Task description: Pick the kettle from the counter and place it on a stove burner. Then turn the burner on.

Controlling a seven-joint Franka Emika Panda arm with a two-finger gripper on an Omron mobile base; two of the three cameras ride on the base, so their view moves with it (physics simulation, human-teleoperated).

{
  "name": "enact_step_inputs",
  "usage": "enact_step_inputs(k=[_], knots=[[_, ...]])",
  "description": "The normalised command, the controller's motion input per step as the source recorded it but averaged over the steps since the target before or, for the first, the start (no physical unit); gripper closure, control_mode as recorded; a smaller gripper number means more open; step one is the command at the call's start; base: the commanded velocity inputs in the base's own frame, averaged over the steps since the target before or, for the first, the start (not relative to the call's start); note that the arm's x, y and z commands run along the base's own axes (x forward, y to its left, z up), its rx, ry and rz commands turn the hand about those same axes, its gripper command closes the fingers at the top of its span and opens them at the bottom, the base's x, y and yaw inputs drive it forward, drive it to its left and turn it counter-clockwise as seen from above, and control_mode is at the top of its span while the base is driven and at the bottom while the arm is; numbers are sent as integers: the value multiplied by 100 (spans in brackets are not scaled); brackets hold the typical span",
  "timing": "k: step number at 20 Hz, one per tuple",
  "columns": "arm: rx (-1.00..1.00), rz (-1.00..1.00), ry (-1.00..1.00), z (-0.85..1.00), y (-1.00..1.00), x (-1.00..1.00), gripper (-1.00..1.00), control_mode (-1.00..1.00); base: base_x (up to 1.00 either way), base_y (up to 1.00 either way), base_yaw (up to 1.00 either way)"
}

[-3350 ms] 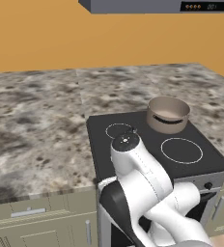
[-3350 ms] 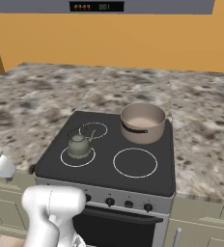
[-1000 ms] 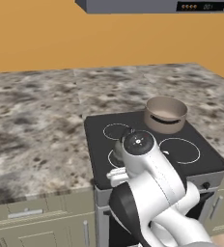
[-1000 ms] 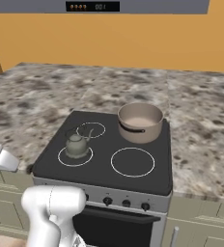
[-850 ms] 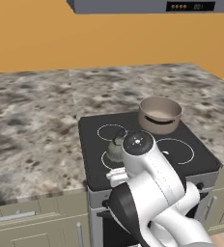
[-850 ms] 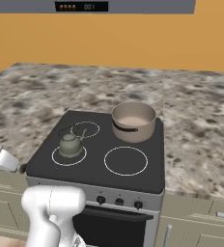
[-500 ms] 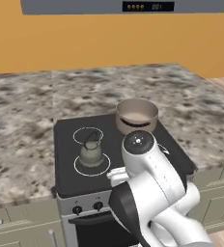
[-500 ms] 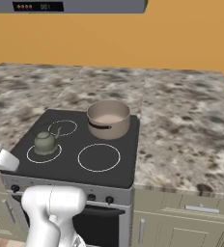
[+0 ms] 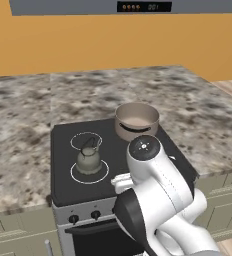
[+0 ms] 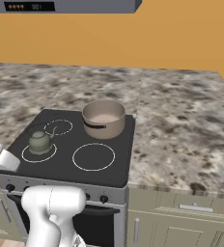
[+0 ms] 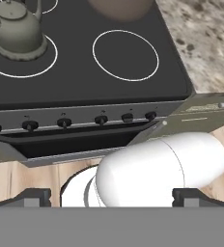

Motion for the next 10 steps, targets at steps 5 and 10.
enact_step_inputs(k=[5,10], knots=[[0,0,0,0,3,0,-100,-100,0,0,0],[0,0,0,0,38,-5,-100,-100,0,0,0]])
